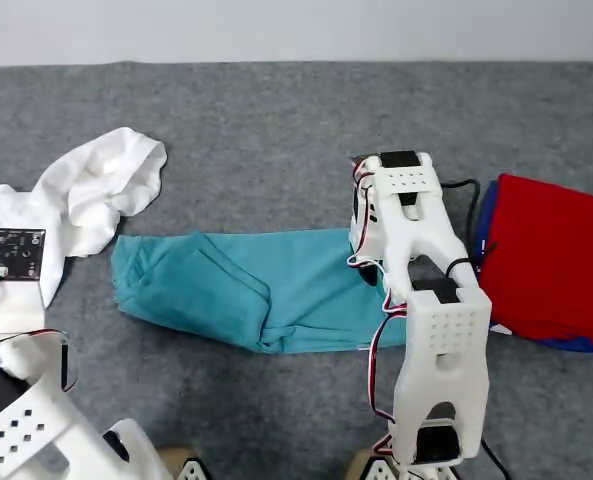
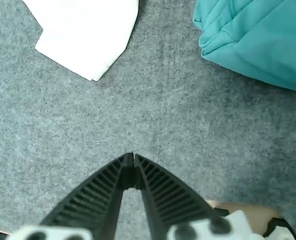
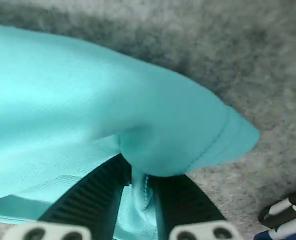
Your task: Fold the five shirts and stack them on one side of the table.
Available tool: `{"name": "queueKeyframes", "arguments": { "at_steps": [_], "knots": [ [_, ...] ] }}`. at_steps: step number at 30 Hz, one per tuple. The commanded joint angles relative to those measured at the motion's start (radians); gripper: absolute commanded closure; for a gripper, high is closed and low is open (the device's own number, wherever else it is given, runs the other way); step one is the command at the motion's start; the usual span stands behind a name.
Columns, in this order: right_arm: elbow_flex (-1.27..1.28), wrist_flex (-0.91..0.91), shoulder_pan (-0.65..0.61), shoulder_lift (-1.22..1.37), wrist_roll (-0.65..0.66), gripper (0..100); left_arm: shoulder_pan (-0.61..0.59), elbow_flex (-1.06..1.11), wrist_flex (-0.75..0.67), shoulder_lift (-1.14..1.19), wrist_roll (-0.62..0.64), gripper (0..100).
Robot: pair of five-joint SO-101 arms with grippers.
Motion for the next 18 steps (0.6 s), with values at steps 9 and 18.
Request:
{"name": "queueKeyframes", "arguments": {
  "at_steps": [9, 18],
  "knots": [
    [0.003, 0.056, 0.176, -0.189, 0.276, 98.8, 0.006, -0.005, -0.009, -0.012, 0.003, 99],
    [-0.026, 0.071, 0.334, -0.197, 0.456, 98.8, 0.006, -0.004, -0.009, -0.014, 0.003, 99]
  ]
}}
